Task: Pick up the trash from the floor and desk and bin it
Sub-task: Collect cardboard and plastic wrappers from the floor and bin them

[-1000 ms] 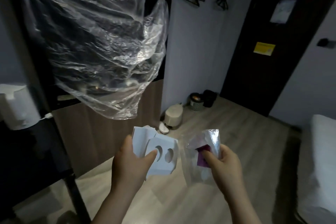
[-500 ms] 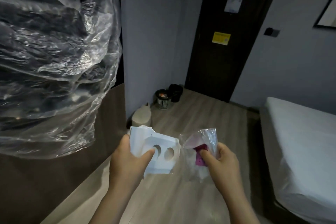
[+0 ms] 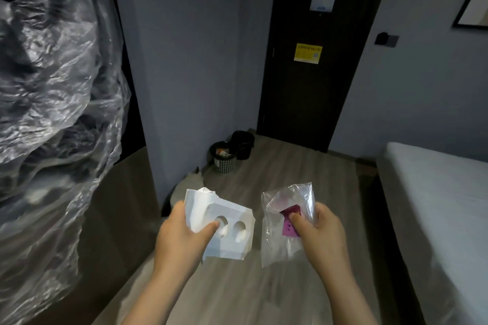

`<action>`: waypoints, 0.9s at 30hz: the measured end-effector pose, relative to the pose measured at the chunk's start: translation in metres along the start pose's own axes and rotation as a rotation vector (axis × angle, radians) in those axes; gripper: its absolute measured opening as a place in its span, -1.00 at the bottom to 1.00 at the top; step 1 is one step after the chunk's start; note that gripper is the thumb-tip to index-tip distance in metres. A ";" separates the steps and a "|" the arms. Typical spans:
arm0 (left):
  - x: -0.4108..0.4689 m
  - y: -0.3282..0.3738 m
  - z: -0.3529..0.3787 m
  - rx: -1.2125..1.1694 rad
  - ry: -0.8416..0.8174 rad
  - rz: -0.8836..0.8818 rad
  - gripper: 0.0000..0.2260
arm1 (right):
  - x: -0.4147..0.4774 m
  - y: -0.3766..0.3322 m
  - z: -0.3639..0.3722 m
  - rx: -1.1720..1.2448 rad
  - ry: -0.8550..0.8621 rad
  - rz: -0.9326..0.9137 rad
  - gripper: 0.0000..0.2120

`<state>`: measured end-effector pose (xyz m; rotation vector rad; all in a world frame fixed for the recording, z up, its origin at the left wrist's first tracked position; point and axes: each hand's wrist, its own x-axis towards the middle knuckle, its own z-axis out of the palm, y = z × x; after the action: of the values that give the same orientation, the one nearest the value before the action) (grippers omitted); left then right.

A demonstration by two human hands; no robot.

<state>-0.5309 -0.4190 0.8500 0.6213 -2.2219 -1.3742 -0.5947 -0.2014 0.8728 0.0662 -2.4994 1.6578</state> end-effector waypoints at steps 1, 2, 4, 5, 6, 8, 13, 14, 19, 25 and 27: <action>0.018 0.005 0.010 0.010 0.005 0.009 -0.70 | 0.022 -0.003 0.002 0.001 0.003 -0.008 -0.87; 0.036 0.010 0.019 0.014 0.014 0.016 -0.70 | 0.043 -0.005 0.004 -0.002 0.005 -0.012 -0.87; 0.068 0.015 0.036 0.013 0.022 0.014 -0.70 | 0.083 -0.007 0.012 -0.009 0.004 -0.020 -0.86; 0.083 0.015 0.043 0.016 0.023 0.009 -0.70 | 0.101 -0.007 0.017 -0.012 0.002 -0.017 -0.85; 0.098 0.014 0.050 0.021 0.025 0.004 -0.70 | 0.117 -0.006 0.022 -0.016 -0.002 -0.011 -0.85; 0.127 0.010 0.060 0.026 0.033 -0.002 -0.69 | 0.147 -0.003 0.036 -0.019 -0.015 0.000 -0.88; 0.213 -0.008 0.090 0.058 0.021 -0.021 -0.67 | 0.221 0.007 0.081 -0.049 -0.018 0.040 -0.92; 0.232 -0.012 0.096 0.062 0.015 -0.025 -0.67 | 0.237 0.009 0.091 -0.060 -0.016 0.042 -0.93; 0.334 -0.026 0.113 0.060 -0.014 -0.045 -0.67 | 0.316 0.003 0.149 -0.120 -0.040 0.056 -0.85; 0.448 -0.033 0.129 0.063 -0.073 -0.064 -0.62 | 0.402 -0.008 0.211 -0.082 -0.011 0.116 -0.51; 0.473 -0.039 0.139 0.053 -0.096 -0.093 -0.61 | 0.427 -0.005 0.225 -0.093 -0.025 0.113 -0.47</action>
<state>-0.9843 -0.6154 0.8255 0.6992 -2.3387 -1.4224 -1.0375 -0.3926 0.8517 -0.0656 -2.6398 1.5870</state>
